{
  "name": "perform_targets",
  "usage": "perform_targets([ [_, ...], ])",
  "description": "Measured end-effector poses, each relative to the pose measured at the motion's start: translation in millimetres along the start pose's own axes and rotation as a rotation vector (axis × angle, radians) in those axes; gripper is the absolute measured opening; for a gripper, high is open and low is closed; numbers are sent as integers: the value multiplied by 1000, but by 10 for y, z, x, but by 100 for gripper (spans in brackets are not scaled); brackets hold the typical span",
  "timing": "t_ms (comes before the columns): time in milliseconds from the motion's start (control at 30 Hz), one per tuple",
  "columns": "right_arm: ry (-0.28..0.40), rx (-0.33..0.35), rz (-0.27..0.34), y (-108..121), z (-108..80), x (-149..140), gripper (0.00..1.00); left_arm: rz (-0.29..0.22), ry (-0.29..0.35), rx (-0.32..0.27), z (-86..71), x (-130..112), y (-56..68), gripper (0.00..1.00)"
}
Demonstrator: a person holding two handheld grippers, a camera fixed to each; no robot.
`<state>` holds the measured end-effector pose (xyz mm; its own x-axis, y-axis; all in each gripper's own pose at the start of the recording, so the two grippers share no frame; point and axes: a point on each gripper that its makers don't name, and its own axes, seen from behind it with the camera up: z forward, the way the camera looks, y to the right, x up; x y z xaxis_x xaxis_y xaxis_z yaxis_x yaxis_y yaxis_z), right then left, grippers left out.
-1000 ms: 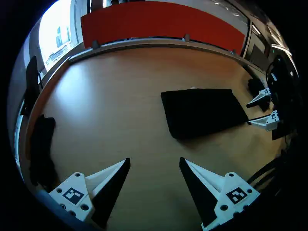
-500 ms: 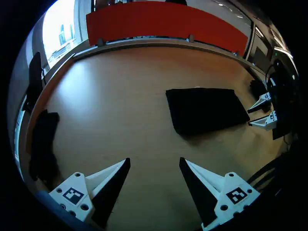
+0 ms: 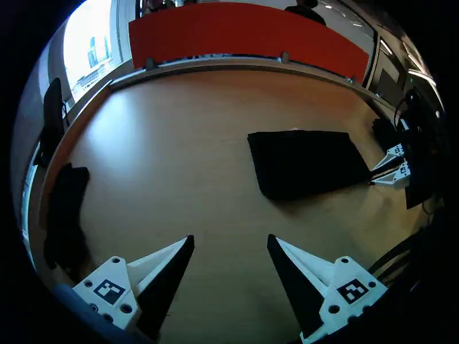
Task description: Fold towel
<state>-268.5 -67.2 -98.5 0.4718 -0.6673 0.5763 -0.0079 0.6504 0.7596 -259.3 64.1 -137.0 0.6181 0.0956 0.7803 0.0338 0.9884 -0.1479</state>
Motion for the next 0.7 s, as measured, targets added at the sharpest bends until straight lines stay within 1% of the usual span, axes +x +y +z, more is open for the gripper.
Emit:
perform_targets([
  [200,9,-3,2,-10,-2,14,13,0,0,-1,-2,-7,4,94],
  [433,17,-4,4,-17,-18,31,8,3,-3,-4,-3,-29,24,94],
  [567,32,-16,3,4,-46,80,7,4,-3,-5,1,-29,31,94],
  [700,52,-33,8,35,-114,154,7,4,-2,-8,9,-19,36,94],
])
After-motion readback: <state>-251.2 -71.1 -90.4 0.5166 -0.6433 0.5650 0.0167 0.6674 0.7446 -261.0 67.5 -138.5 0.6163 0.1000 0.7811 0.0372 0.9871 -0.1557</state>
